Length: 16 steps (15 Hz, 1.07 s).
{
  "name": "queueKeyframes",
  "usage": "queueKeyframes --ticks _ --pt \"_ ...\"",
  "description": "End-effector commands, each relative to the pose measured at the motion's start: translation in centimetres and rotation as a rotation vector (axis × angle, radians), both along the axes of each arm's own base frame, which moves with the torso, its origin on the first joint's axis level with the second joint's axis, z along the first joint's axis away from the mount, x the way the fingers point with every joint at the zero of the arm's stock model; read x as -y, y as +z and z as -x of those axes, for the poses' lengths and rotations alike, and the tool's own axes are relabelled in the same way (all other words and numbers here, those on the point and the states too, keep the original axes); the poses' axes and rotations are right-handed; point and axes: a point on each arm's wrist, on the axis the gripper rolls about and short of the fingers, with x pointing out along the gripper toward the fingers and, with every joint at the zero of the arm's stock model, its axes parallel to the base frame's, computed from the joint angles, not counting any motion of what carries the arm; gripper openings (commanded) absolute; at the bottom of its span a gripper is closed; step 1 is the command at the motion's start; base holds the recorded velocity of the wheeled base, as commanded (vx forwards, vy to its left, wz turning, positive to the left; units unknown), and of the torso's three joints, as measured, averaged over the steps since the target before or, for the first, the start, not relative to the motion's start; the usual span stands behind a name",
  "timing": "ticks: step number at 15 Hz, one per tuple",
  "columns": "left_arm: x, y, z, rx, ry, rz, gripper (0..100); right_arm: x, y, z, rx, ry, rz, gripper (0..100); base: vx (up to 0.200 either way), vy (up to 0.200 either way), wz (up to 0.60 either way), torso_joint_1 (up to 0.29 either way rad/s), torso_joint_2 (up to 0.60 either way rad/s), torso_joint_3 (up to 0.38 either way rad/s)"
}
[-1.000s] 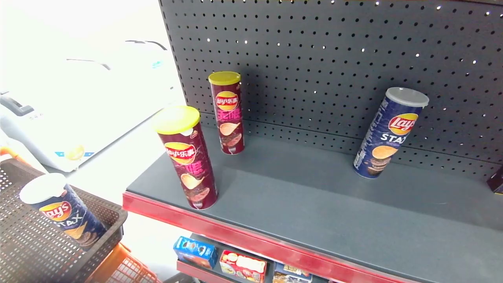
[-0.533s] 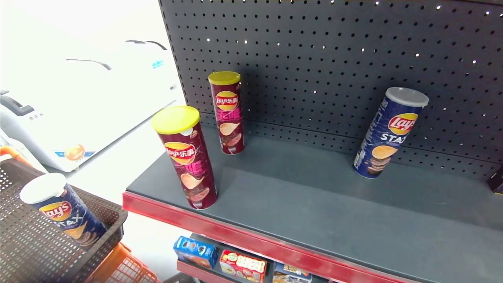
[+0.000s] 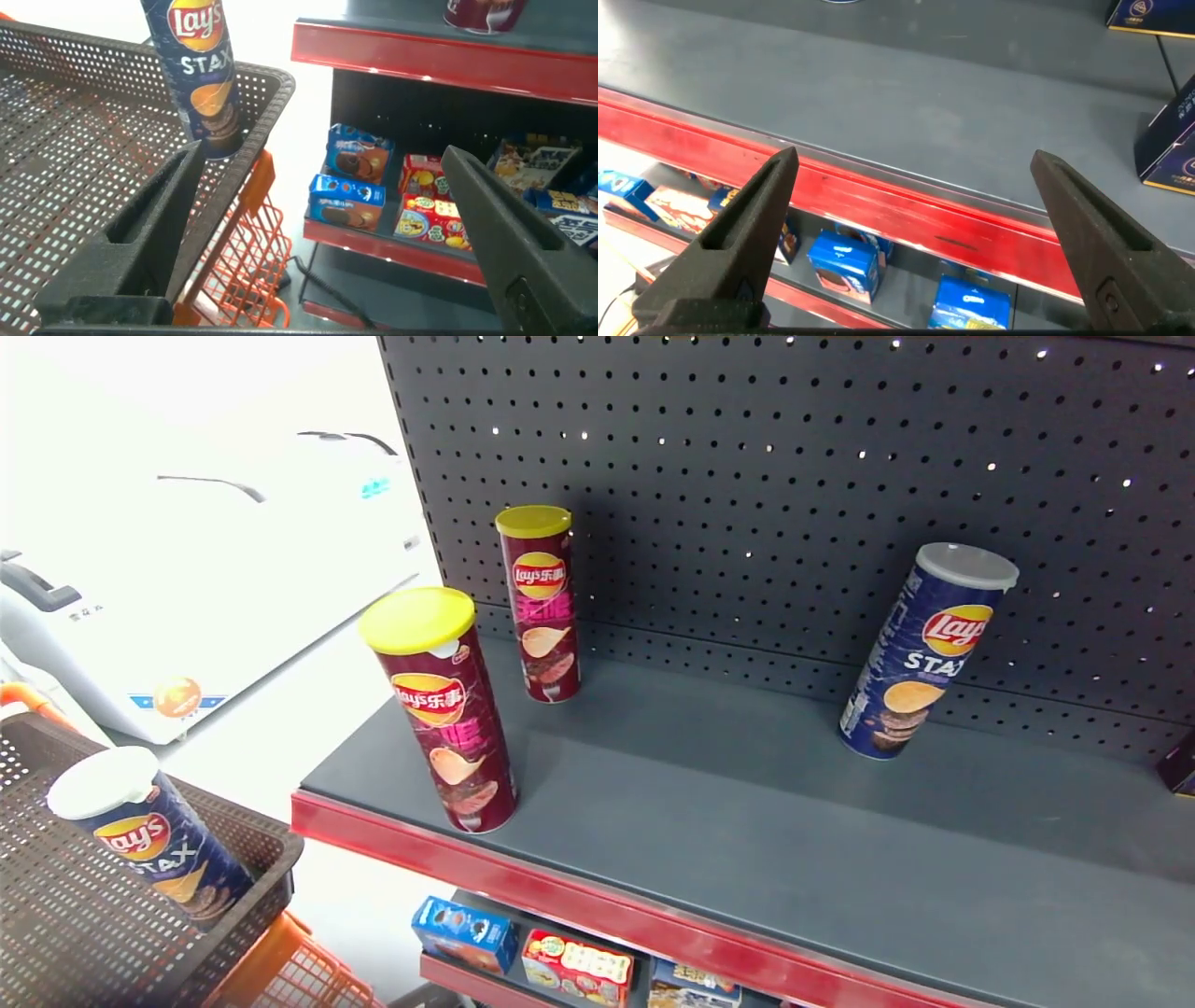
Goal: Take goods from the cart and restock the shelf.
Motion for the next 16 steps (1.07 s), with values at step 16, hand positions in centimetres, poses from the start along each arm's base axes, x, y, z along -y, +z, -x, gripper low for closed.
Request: queueKeyframes --ticks 16 --pt "-0.4 11.5 -7.6 -0.315 0.156 -0.237 100 0.0 0.0 0.0 -0.001 0.001 0.0 100 0.0 0.0 0.0 0.0 0.0 0.0"
